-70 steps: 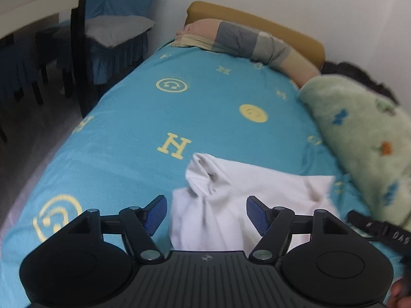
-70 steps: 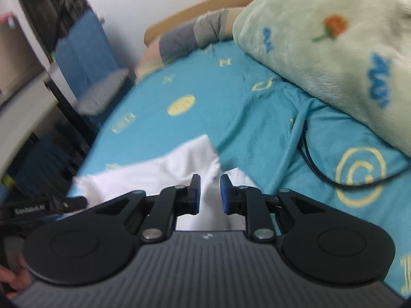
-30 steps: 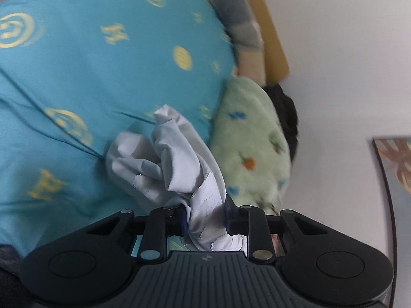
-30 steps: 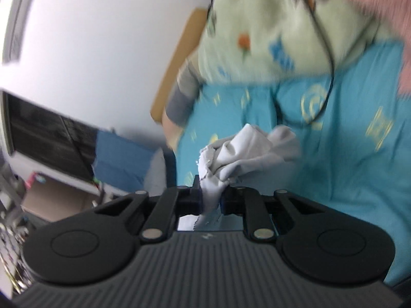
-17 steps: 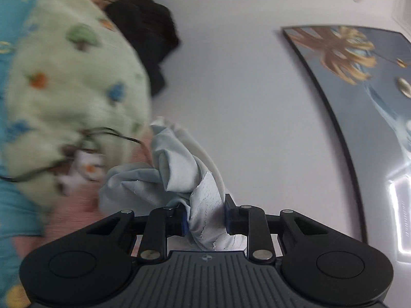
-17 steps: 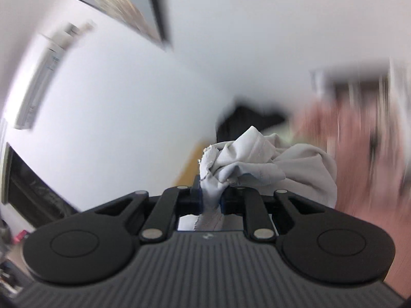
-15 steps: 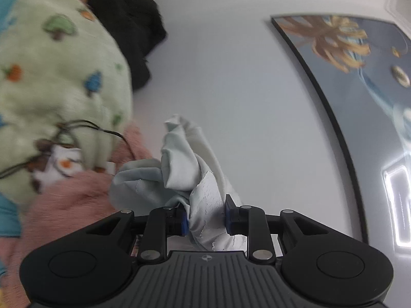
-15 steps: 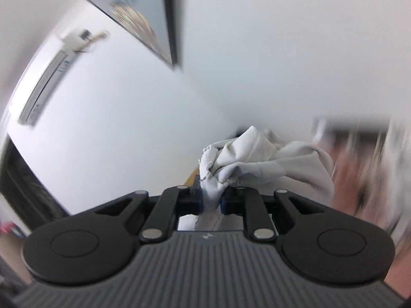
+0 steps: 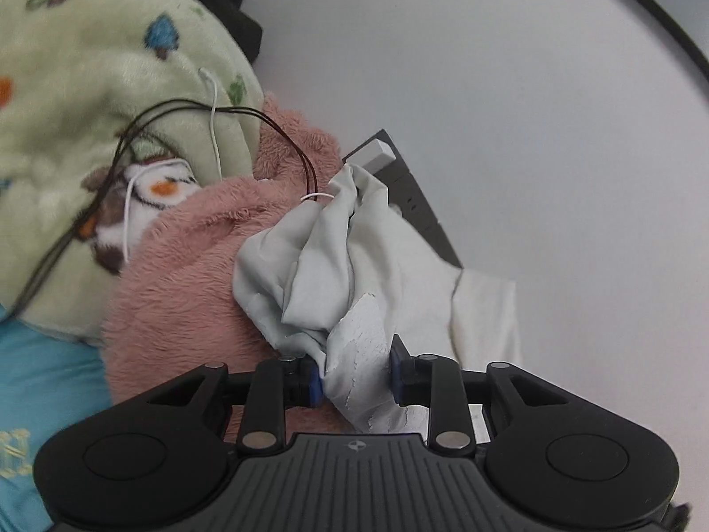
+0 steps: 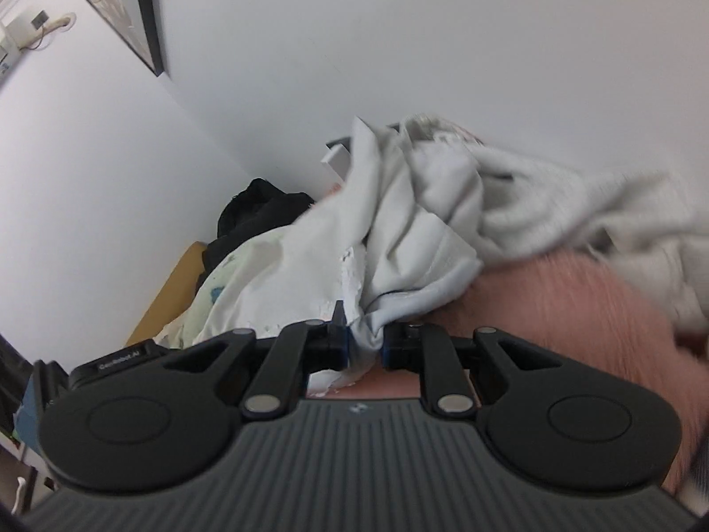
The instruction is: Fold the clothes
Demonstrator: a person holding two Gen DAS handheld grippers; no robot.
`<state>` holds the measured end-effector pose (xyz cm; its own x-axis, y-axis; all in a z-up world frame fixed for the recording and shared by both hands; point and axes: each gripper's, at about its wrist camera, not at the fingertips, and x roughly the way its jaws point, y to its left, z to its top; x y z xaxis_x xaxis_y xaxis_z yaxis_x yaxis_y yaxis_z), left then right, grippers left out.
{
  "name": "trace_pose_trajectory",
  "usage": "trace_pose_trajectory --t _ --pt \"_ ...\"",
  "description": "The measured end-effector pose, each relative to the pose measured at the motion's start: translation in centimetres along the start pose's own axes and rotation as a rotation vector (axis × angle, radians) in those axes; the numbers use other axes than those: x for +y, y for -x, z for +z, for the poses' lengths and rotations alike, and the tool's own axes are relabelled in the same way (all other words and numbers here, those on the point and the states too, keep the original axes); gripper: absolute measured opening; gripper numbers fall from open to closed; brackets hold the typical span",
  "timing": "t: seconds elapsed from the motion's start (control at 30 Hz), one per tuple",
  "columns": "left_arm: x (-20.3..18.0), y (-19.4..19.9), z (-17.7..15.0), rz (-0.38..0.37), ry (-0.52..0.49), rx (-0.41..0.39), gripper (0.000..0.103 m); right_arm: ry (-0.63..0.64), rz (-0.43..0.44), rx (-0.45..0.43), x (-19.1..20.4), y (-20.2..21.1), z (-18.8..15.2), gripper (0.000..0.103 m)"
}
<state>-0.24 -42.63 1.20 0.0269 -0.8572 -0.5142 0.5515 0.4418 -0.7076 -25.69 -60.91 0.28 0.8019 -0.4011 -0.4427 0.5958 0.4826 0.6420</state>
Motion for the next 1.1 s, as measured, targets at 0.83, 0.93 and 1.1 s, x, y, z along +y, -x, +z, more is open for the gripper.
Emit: trace_pose_trajectory --t 0.83,0.93,1.1 --pt "-9.7 22.8 -7.4 0.238 -0.566 -0.364 0.103 0.432 -0.020 -0.212 12.4 17.1 -4.2 0.081" --pt "-8.6 25.4 -9.3 0.242 -0.573 -0.429 0.103 0.477 -0.009 -0.253 13.1 18.2 -6.3 0.081" --pt "-8.0 28.7 -12.4 0.266 -0.611 -0.497 0.103 0.539 -0.010 -0.306 13.5 18.9 -9.8 0.081"
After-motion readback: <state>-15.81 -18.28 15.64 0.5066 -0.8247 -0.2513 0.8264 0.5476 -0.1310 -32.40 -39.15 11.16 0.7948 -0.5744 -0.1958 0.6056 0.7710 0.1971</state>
